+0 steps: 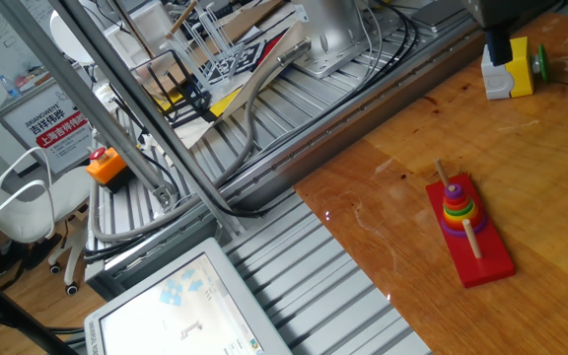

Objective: Take out one Hanoi block and throw it aside

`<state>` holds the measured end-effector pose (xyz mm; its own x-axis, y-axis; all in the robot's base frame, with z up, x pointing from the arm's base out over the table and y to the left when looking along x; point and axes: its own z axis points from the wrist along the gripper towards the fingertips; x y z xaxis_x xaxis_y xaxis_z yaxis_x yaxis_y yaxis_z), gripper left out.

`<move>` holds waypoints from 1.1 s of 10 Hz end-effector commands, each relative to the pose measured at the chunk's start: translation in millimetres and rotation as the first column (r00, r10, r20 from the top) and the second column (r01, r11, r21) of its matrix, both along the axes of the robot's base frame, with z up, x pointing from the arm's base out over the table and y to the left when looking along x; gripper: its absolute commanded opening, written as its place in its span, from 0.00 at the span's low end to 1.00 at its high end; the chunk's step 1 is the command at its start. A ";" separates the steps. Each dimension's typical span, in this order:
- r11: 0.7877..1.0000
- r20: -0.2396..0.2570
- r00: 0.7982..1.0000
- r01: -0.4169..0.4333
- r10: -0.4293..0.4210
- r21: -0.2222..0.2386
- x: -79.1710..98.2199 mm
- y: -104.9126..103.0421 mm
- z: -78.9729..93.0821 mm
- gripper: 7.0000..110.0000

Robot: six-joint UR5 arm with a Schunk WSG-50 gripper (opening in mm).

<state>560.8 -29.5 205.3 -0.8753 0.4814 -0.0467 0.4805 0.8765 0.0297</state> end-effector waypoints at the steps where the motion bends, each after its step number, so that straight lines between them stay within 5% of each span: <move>1: 1.000 0.011 1.000 -0.002 0.001 0.023 3.0 4.7 1.6 0.00; 11: 0.998 0.021 0.998 -0.064 0.064 0.013 59.7 -23.9 21.0 0.00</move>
